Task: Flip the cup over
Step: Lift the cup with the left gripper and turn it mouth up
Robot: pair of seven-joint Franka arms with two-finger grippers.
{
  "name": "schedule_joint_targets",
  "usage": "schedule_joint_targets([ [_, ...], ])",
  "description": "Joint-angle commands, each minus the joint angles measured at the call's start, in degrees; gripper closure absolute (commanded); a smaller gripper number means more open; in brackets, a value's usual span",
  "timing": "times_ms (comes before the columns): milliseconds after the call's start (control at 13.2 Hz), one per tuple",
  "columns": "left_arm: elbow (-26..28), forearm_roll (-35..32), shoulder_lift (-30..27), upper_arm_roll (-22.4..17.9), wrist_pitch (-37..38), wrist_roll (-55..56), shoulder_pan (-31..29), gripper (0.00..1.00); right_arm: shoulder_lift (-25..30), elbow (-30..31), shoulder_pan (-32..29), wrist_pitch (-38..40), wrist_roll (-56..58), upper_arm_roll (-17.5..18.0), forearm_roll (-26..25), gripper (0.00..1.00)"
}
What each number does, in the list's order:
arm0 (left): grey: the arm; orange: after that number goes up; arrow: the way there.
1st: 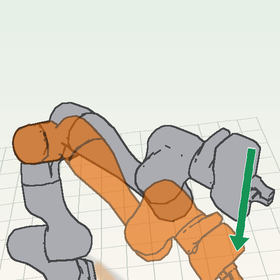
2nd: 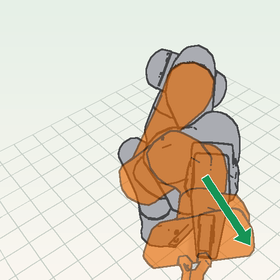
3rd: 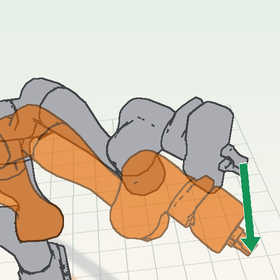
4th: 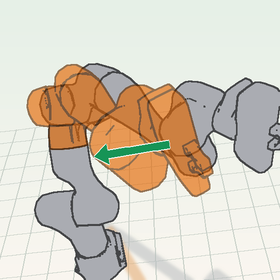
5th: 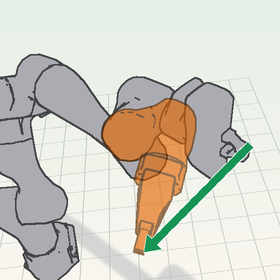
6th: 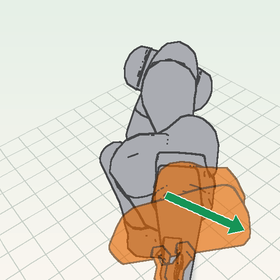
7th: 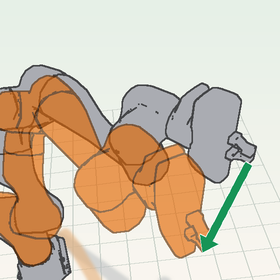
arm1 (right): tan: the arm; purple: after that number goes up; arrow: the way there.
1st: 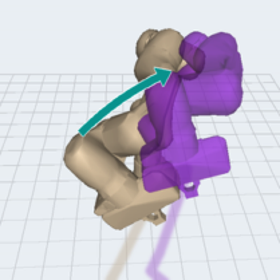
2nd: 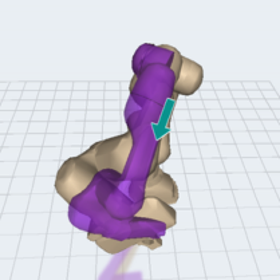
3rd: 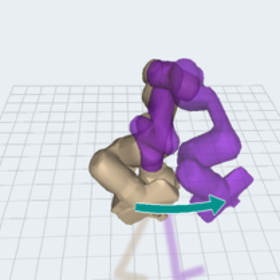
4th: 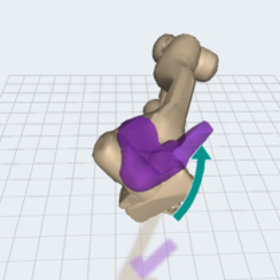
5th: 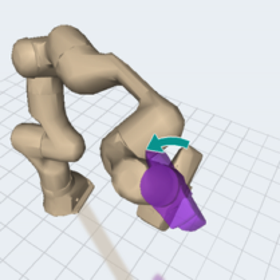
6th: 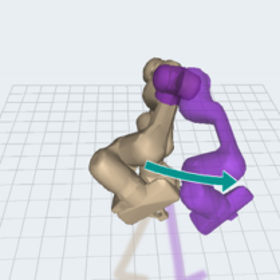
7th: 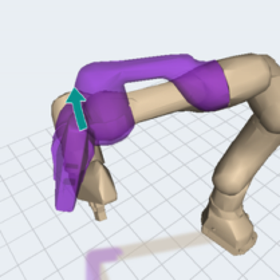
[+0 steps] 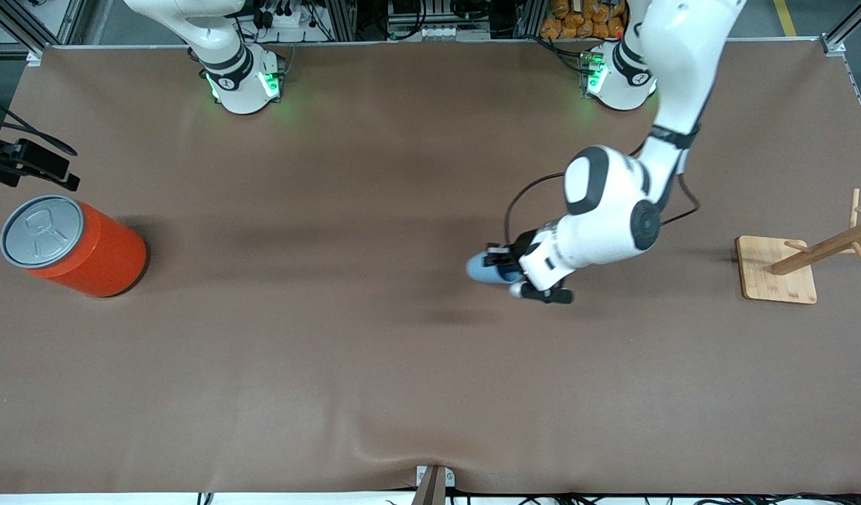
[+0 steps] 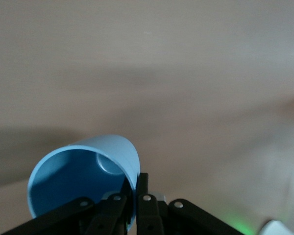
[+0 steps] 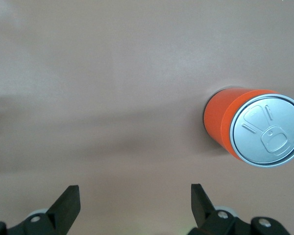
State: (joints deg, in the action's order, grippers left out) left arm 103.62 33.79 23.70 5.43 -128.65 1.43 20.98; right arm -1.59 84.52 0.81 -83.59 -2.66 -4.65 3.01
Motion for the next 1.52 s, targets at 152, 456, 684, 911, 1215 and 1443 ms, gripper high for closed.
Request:
schedule_joint_targets([
  [152,10.5,-19.3,-6.6,0.3,-0.1,-0.6,-10.3,1.0,-0.6,-1.5,-0.4,1.0,-0.6,0.5,-0.5,0.0],
  [456,16.9,-31.1,-11.6,0.3,-0.5,0.2,-16.4,1.0,-0.6,-1.5,-0.2,1.2,-0.6,0.6,-0.2,0.0],
  [684,16.9,-34.1,-10.0,0.0,-0.9,0.9,-17.9,1.0,-0.6,-1.3,-0.4,1.2,-0.6,0.6,-0.2,0.0],
  [911,16.6,-34.1,-8.5,0.3,-1.8,1.1,-18.6,1.0,-0.6,-1.3,-0.4,1.2,-0.7,0.6,-0.2,0.0],
  [1215,15.8,-34.1,-6.5,0.3,-1.8,1.1,-18.3,0.45,-0.7,-1.3,-0.7,1.2,-0.7,0.6,-0.2,0.0],
  [1443,14.6,-34.2,-7.3,0.5,-1.0,0.9,-18.3,0.0,-0.7,-1.3,-0.9,1.2,-0.7,0.6,-0.2,0.0],
])
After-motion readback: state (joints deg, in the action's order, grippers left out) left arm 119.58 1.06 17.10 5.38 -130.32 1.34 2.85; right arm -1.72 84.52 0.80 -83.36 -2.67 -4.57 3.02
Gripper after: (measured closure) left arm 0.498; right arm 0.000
